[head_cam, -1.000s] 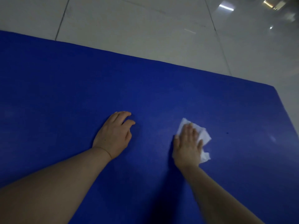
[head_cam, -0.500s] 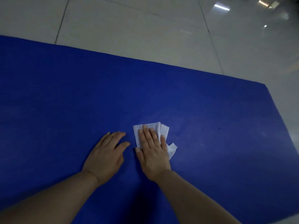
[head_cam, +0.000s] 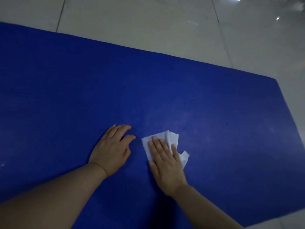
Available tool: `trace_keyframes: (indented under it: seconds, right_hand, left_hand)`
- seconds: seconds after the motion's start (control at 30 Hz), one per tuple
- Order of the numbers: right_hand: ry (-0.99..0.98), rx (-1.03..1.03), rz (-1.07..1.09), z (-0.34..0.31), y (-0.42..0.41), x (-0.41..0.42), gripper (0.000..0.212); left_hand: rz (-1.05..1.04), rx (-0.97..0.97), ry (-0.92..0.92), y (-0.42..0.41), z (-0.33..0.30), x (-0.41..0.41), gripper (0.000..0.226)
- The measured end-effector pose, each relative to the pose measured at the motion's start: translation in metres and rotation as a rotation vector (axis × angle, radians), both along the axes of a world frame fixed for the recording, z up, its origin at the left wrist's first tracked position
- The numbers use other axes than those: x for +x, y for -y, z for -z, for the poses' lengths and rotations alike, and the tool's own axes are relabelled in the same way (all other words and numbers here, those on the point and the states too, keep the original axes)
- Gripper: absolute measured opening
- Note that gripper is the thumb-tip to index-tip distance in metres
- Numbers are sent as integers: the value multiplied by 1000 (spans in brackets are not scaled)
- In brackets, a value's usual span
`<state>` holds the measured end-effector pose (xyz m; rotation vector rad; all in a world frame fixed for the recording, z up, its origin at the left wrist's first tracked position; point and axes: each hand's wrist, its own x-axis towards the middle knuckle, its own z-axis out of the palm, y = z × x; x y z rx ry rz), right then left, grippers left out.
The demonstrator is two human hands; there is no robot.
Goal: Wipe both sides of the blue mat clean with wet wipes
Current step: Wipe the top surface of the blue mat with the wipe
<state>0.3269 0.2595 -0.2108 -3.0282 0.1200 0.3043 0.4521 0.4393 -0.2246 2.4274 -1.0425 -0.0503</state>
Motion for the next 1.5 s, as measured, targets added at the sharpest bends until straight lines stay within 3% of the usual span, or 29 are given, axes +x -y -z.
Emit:
trace_keyframes:
  seconds: [0.03,0.1,0.17,0.2,0.27,0.4,0.47,0.53,0.63,0.73,0.83,0.9,1.0,1.1,1.27,1.33,1.5]
  right_hand:
    - [26,-13,75,-2,15,-1,55]
    - [107,-70,427,1,51,-2,55]
    - [-3,-20,803,3,69,3,55]
    - [-6,-19,840,3,61,6,56]
    - [102,-72,628,4,22,5,56]
    - [18,-2,114,3,-28,-23,54]
    - [33,-20,169,2,2,-28,58]
    - [71,-56,425,2,42,-28,62]
    - [-47,-20,777,4,57,-28,56]
    - [3,-43,523,0,-6,-29,65]
    - [-13,-14,132,-2,-40,-42,56]
    - [-32,2,180,-8,-18,-41,57]
    - [-9,-25,457,-2,27,-38,71]
    - [-23,-56,600,1,16,-28,68]
    - [17,-24,9,-5,-55,-56,55]
    - [-2,-31,62,-3,-27,-62,54]
    - [-1,-49,622,5,36,-58,65]
  left_hand:
    - [1,-5,9,0,0,0,41]
    - [4,-11,38,-1,2,0,36]
    - [1,-25,53,-1,4,1,26]
    - [-4,-31,51,0,4,1,26]
    - [-2,-31,44,0,4,1,30]
    - [12,-19,27,-1,4,1,40]
    - [4,-39,47,-1,4,0,28]
    - [-5,-58,52,0,3,0,29]
    - [-5,-58,52,-1,3,1,34]
    - [-3,-50,66,0,5,1,27]
    - [11,-22,87,-1,3,-1,29]
    - [27,-11,78,-5,0,-12,39]
    - [57,18,36,-18,-1,-43,43]
    - [81,41,18,-23,1,-53,32]
    - [53,67,-40,-21,-1,-50,43]
    - [58,71,-40,-20,-1,-51,42]
    - [50,65,-4,-19,0,-48,40]
